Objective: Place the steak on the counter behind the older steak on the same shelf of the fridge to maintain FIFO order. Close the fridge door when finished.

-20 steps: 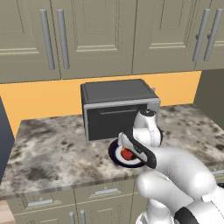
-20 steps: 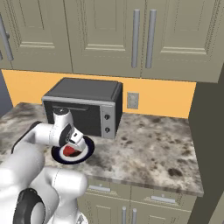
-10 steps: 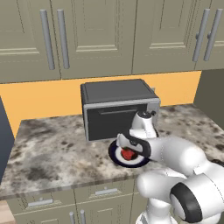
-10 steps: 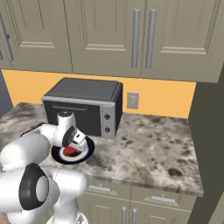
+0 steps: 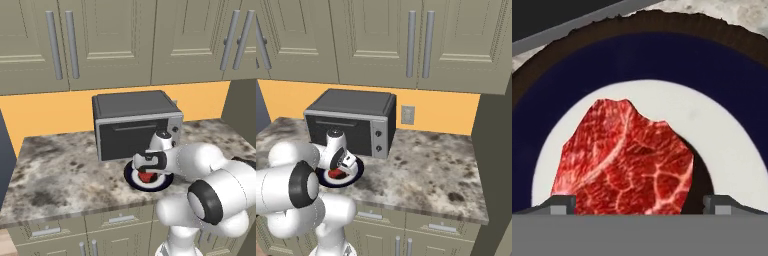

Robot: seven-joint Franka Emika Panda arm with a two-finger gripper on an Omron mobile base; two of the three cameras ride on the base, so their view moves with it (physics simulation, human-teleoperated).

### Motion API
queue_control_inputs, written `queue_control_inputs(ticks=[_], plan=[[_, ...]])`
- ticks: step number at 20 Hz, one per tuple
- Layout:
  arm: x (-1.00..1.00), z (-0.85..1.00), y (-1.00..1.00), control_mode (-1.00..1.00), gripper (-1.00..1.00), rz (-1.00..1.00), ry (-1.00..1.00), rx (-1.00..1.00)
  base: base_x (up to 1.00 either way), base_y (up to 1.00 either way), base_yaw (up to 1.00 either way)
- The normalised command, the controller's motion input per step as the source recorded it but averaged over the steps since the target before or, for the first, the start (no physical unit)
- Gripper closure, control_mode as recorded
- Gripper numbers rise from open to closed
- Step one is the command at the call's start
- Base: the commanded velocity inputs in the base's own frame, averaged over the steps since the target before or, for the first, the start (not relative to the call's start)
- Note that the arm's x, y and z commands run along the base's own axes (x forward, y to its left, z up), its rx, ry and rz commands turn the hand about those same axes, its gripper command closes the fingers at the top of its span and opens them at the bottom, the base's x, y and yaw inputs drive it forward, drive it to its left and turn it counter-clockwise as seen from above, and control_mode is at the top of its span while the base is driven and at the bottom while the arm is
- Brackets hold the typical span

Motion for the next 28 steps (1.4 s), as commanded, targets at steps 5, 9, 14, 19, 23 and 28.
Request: queue_control_inputs(ticks=[5,9,14,19,23,28], plan=[[0.07,-0.39,0.01,-1.00,-1.00,0.00,0.00,0.00,0.00,0.00,0.00],[0.14,-0.30,0.22,-1.00,-1.00,0.00,0.00,0.00,0.00,0.00,0.00],[0.03,-0.30,0.15,-1.00,-1.00,0.00,0.00,0.00,0.00,0.00,0.00],[0.00,-0.46,0.14,-1.00,-1.00,0.00,0.00,0.00,0.00,0.00,0.00],[0.00,-0.53,0.10,-1.00,1.00,0.00,0.00,0.00,0.00,0.00,0.00],[-0.21,-0.23,0.00,-1.00,1.00,0.00,-0.01,0.00,0.00,0.00,0.00]])
